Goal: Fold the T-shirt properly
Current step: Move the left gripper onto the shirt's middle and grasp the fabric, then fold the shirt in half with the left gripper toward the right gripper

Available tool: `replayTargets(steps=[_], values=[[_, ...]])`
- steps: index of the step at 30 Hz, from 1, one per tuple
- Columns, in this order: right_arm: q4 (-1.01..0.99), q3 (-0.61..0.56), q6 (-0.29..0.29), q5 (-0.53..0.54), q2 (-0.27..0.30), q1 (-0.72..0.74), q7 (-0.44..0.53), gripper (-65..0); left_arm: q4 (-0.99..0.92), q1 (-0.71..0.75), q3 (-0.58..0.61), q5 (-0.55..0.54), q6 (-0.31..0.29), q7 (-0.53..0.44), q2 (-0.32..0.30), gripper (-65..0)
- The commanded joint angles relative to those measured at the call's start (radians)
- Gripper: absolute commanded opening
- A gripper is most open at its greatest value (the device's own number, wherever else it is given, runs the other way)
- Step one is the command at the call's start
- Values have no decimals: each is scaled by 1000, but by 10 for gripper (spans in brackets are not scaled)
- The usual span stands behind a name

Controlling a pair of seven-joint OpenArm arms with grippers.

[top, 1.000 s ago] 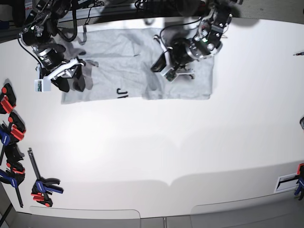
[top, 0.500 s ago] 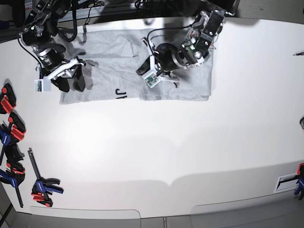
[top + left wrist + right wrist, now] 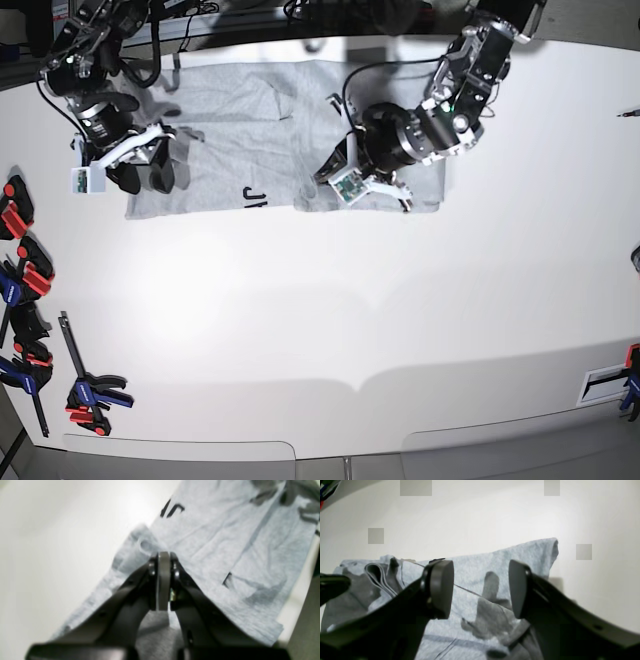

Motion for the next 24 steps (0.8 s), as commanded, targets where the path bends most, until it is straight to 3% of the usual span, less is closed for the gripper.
replayTargets(steps=[1, 3, 6, 10, 14, 18, 24], values=[[19, 6, -1, 14, 13, 5, 27, -321, 14, -8, -1, -11, 3, -18, -1, -650], [19, 19, -10, -35, 28, 5, 34, -320, 13, -3, -1, 3, 4, 19, -3, -650], [19, 68, -87, -92, 80, 5, 38, -320, 14, 24, -2, 53, 4, 57, -31, -650], [-18, 147, -89, -73, 168, 3, 33, -315, 14, 63, -11, 56, 5, 24, -97, -650], [-154, 159, -12, 41, 233, 5, 30, -246, 14, 77, -20, 53, 5, 0, -117, -650], [-333, 158, 20, 146, 255, 34, 17, -244, 14, 74, -20, 56, 4, -3, -116, -650], [-506, 142, 66, 241, 261, 110, -82, -244, 14, 74, -20, 56, 4, -2, -117, -650]])
